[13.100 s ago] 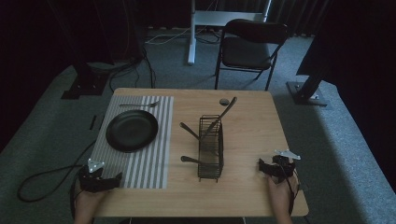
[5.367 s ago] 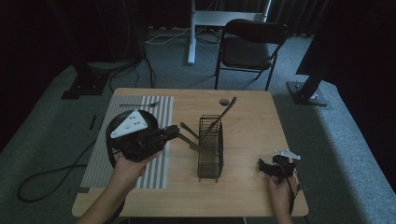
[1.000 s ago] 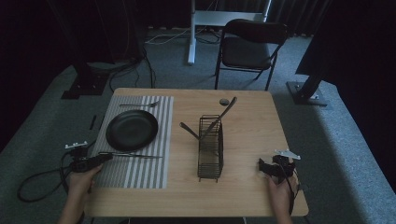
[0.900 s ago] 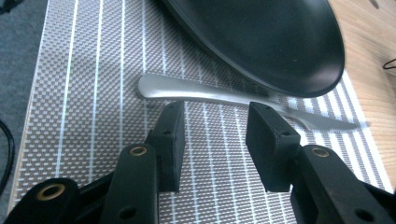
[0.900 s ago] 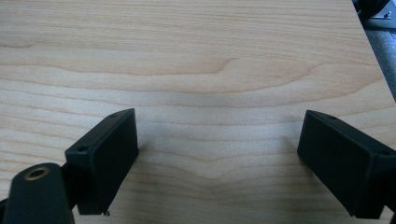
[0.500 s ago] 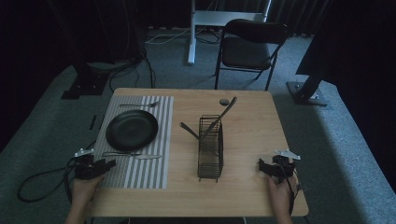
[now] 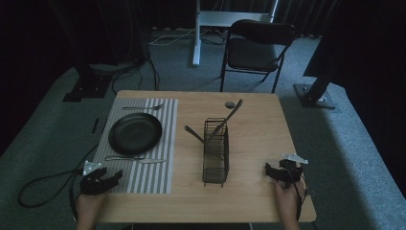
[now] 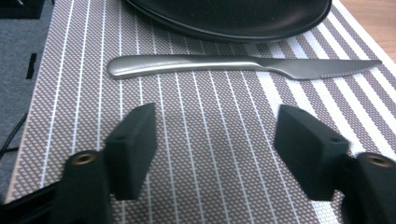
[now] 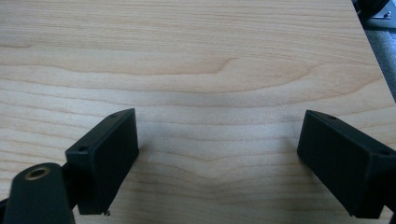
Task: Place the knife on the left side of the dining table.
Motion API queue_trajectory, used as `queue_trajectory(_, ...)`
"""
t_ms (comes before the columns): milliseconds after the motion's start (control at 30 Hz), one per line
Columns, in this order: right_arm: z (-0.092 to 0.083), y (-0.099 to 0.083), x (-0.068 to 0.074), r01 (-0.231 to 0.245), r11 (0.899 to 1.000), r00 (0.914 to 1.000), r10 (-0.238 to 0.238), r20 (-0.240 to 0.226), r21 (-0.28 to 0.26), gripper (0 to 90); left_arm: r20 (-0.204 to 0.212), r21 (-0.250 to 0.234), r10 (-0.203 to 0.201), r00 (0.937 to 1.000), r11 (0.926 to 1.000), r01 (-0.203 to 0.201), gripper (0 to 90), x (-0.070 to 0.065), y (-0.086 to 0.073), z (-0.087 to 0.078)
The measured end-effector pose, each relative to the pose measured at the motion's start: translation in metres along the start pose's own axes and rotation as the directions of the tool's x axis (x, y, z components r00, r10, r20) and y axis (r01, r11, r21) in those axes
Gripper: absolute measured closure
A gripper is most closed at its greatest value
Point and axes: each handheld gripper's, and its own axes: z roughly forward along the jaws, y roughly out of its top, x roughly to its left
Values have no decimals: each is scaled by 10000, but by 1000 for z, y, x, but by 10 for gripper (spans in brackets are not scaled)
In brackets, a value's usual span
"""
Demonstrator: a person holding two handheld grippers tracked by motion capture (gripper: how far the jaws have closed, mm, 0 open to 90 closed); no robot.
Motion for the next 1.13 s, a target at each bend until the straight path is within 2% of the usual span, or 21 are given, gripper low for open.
queue_trajectory(100,0,0,0,1,10000,10000,-1,1,-1,115,-48,-17,19,10000,10000,-19,289,-2,-1,-2)
queue_trajectory(133,0,0,0,1,10000,10000,-1,1,-1,115,-48,-17,19,10000,10000,-19,243,-2,-1,-2)
queue_trajectory(167,0,0,0,-2,10000,10000,2,1,0,115,-13,36,-58,10000,10000,58,243,-3,-2,-2)
queue_trajectory(267,0,0,0,0,10000,10000,0,-1,-2,115,13,131,-100,9999,9999,99,116,-4,-5,-1)
queue_trajectory(300,0,0,0,0,10000,10000,0,0,-2,116,70,313,-114,9999,9994,111,116,-4,-6,0)
queue_trajectory(367,0,0,0,1,10000,10000,-1,0,-1,115,-195,189,-84,9998,9998,88,94,-6,-8,-1)
queue_trajectory(433,0,0,0,-1,10000,10000,1,1,-1,116,-544,296,39,9985,9996,-23,0,-8,-8,-1)
queue_trajectory(600,0,0,0,0,10000,10000,0,0,-1,116,-782,154,0,9969,9999,12,0,-8,-10,-1)
queue_trajectory(633,0,0,0,-1,10000,10000,1,-1,0,115,-1040,-13,182,9944,9998,-184,0,-9,-9,-3)
queue_trajectory(667,0,0,0,-1,10000,10000,1,-1,0,115,-1040,-13,182,9944,9998,-184,0,-9,-9,-3)
queue_trajectory(700,0,0,0,0,10000,10000,0,-1,-1,115,-1393,-302,327,9897,9989,-372,0,-11,-11,-4)
queue_trajectory(733,0,0,0,0,10000,10000,0,-1,-1,115,-1393,-302,327,9897,9989,-372,0,-11,-11,-4)
queue_trajectory(767,0,0,0,0,10000,10000,0,0,-1,115,-1618,-215,555,9853,9980,-598,0,-12,-11,-2)
queue_trajectory(867,0,0,0,1,10000,10000,-1,-1,-2,115,-1693,-256,555,9840,9978,-606,0,-12,-12,-1)
queue_trajectory(933,0,0,0,-1,10000,10000,1,0,-1,115,-1952,-285,459,9797,9982,-524,0,-11,-11,-1)
queue_trajectory(1133,0,0,0,-1,10000,10000,1,-1,0,115,-1934,-345,385,9804,9983,-461,0,-9,-12,-1)
